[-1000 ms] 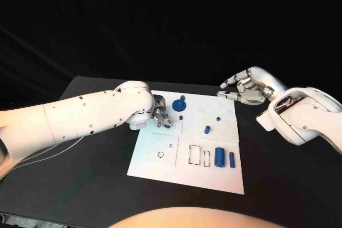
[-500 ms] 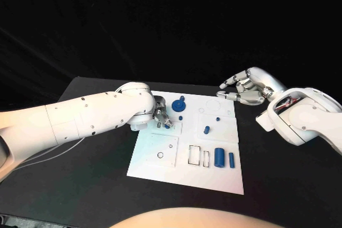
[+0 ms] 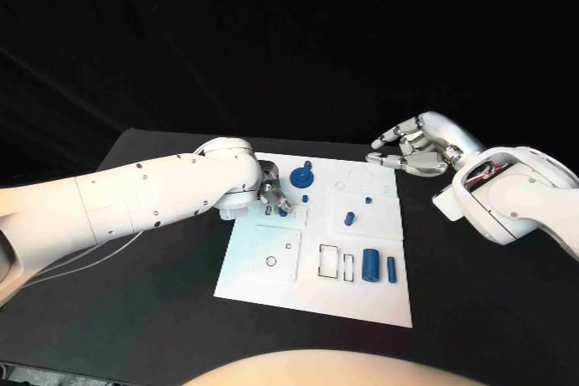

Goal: Assemble the parts on the task board

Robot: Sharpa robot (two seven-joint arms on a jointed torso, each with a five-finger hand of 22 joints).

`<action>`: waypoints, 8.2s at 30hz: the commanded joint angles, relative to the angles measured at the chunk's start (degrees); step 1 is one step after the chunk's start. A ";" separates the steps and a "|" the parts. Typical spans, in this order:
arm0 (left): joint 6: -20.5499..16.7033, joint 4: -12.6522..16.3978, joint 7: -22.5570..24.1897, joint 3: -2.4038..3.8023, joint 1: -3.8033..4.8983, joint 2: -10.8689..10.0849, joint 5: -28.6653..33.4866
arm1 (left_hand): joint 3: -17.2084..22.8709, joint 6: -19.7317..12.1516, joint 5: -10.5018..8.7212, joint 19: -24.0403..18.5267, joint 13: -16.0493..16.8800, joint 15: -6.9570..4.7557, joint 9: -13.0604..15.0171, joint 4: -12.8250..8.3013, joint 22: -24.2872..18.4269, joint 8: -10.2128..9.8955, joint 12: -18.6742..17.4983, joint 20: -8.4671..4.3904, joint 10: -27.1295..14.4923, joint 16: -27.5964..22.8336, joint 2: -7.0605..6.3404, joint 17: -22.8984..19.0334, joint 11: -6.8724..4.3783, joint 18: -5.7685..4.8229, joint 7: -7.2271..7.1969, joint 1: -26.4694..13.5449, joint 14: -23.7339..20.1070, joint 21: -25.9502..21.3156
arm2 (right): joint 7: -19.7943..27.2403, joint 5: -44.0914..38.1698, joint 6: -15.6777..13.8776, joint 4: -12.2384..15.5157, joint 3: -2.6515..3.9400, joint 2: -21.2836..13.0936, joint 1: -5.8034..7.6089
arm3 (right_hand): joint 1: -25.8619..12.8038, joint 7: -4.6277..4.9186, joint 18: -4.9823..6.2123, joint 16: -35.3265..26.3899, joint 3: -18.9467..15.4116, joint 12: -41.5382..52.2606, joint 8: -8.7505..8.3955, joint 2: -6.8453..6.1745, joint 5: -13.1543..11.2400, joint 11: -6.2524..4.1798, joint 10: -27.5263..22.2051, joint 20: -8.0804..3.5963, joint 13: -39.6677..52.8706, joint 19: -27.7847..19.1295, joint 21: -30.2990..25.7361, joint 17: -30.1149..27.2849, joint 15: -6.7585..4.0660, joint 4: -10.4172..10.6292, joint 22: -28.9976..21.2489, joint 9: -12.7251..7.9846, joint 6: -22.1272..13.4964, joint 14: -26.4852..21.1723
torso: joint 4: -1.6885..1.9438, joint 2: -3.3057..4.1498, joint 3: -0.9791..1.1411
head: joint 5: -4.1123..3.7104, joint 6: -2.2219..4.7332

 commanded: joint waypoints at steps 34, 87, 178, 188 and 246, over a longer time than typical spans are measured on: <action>-4.99 1.51 -0.58 1.32 -0.15 -2.33 3.98 | -18.88 1.62 0.42 5.42 -0.12 -0.23 -0.64 9.10 14.47 -2.55 -0.28 0.05 -1.06 0.14 2.07 15.10 0.20 -0.49 0.16 -1.89 5.92 0.05 | 0.66 -0.38 0.47 -0.58 -0.08 0.32 -0.18 | -1.37 -0.02 0.56 -0.45 -0.91 -0.66 0.44 0.65 1.23 -0.32 -0.52 -0.10 0.67 -0.67 -0.86 7.93 -0.23 0.16 7.14 0.11 -0.83 4.16 | -0.04 -0.01 -0.02 | 0.15 0.86; 3.64 -15.99 0.35 2.26 3.63 4.33 -0.84 | -22.31 -2.69 0.54 0.48 -8.74 2.11 -7.26 9.12 8.35 -9.47 -8.72 0.66 -7.30 0.14 2.73 15.10 3.04 1.12 3.47 2.95 5.92 -3.36 | 0.15 -0.27 1.01 -1.10 -0.16 0.92 -0.28 | -1.57 -0.03 0.57 -0.52 -0.99 -0.65 0.52 0.81 1.62 -0.33 -0.52 -0.10 0.67 -0.68 -0.93 7.83 -0.24 0.12 7.12 0.14 -0.88 4.14 | -0.02 0.02 -0.04 | 0.58 1.85; 0.62 -16.32 2.83 1.77 2.98 4.27 8.36 | 1.08 -3.44 -16.37 0.55 -10.33 2.05 -7.71 3.48 8.61 -7.17 -8.56 0.70 -7.40 0.14 5.80 15.10 3.00 1.12 3.75 19.87 5.92 -3.56 | 0.15 -0.28 1.57 -1.25 -0.16 1.26 -0.28 | -1.74 -0.06 0.54 -0.47 -1.03 -0.22 0.65 1.10 1.82 -0.35 -0.17 -0.11 1.08 -0.57 -0.84 7.94 -0.25 0.08 7.22 0.18 -0.89 4.18 | 0.05 -0.16 0.02 | 0.54 0.92; -6.57 -8.10 4.02 1.71 3.00 -1.35 15.51 | 12.20 -3.48 -15.60 1.24 -9.97 1.79 -5.63 -0.39 9.52 -3.69 -7.54 0.37 -6.03 0.14 1.34 15.10 2.58 0.91 3.17 14.33 5.92 -3.07 | 0.16 -0.28 1.62 -1.39 -0.17 1.12 -0.30 | -1.74 -0.06 0.54 -0.47 -1.03 -0.22 0.65 1.10 1.82 -0.35 -0.17 -0.11 1.08 -0.57 -0.84 7.94 -0.25 0.08 7.22 0.18 -0.89 4.18 | 0.12 -0.45 0.10 | 0.82 0.93; -7.53 4.89 2.09 0.33 -1.69 -7.38 0.21 | 18.85 -1.99 -6.55 3.97 -8.56 0.83 -4.30 -5.84 12.83 0.43 -5.61 -0.50 -3.40 0.14 -2.67 15.10 1.51 0.01 2.17 7.67 5.92 -1.05 | 0.17 -0.27 1.75 -1.35 -0.30 0.89 -0.43 | -1.86 -0.08 0.56 -0.52 -1.10 -0.23 0.74 1.18 1.93 -0.37 -0.16 -0.12 1.04 -0.63 -0.97 7.88 -0.27 0.08 7.16 0.21 -0.88 4.17 | 0.18 -0.40 0.08 | 1.39 0.05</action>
